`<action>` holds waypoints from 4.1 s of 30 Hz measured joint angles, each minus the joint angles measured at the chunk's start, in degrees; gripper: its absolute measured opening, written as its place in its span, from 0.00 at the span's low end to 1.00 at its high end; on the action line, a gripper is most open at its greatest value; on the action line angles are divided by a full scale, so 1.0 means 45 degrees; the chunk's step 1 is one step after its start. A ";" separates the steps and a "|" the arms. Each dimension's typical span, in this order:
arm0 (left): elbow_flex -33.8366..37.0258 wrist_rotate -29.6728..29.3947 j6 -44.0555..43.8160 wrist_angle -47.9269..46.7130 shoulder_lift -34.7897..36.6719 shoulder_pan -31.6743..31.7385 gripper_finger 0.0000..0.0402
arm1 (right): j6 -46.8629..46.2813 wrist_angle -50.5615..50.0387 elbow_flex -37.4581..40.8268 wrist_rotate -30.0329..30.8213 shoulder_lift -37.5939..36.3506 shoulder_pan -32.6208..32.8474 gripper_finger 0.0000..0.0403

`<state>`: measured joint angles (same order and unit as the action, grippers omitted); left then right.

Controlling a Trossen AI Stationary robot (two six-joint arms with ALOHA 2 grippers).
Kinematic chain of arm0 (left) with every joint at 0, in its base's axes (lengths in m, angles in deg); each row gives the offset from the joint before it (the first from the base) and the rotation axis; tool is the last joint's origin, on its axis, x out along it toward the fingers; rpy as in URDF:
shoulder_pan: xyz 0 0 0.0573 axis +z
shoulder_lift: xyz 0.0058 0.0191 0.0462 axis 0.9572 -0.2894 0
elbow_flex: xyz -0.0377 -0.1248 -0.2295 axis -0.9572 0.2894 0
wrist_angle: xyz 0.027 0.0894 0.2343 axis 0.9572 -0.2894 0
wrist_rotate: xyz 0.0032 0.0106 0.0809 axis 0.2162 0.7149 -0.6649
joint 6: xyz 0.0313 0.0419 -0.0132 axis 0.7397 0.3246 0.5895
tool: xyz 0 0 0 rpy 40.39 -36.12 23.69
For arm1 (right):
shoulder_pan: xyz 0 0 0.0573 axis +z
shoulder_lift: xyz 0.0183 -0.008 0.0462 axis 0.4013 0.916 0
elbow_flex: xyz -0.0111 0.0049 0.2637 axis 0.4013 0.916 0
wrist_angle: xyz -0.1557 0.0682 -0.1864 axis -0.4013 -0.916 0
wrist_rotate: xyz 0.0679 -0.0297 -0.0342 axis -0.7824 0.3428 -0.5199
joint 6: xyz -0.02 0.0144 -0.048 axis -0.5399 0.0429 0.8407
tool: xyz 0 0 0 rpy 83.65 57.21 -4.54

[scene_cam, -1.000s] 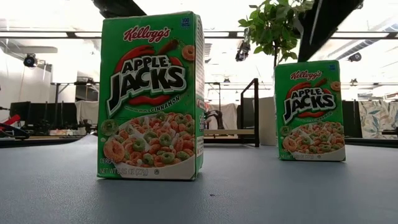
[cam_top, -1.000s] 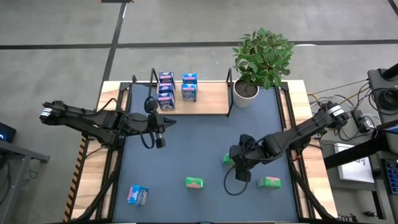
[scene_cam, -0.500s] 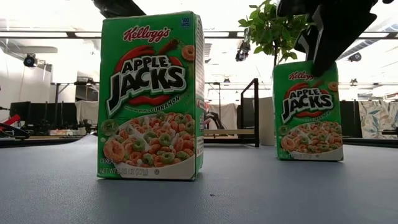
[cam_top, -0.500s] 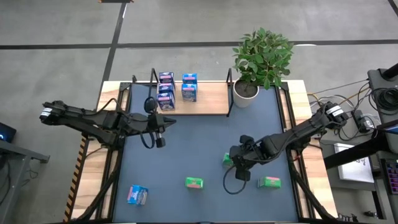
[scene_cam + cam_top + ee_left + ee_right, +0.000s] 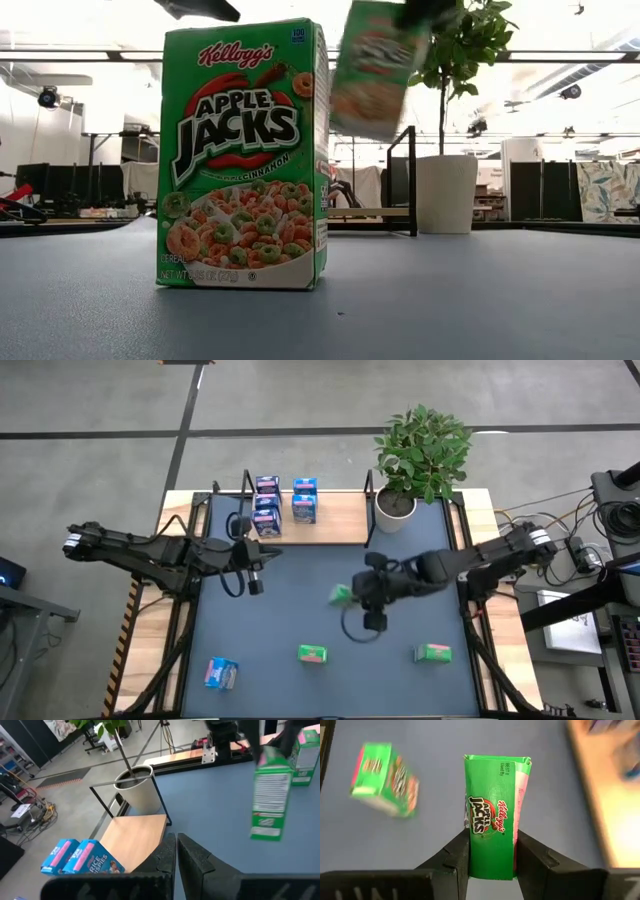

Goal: Stack cereal on shelf
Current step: Put the middle green cereal box on the shelf, then put the left green cereal box on the shelf aligned with the other green cereal box

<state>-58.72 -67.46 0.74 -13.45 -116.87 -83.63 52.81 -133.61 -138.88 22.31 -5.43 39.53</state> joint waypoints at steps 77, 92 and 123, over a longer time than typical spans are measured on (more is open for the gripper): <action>0.0282 0.0029 0.0402 -0.0218 0.0068 0.0000 0.00 | 0.8229 -0.2311 -0.6582 0.1409 0.6566 -0.8416 0.03; 0.0403 0.0003 0.0437 -0.0208 0.0068 0.0000 0.00 | 1.0149 -0.1702 -0.6502 0.2908 0.6622 -0.8905 0.03; 0.0433 0.0010 0.0383 -0.0205 -0.0090 0.0015 0.00 | 0.9052 -0.4357 -0.8705 0.1448 0.6451 -0.7209 0.03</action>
<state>-56.77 -67.41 2.46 -14.37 -117.27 -83.57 93.54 -153.22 -178.05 28.83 23.60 7.09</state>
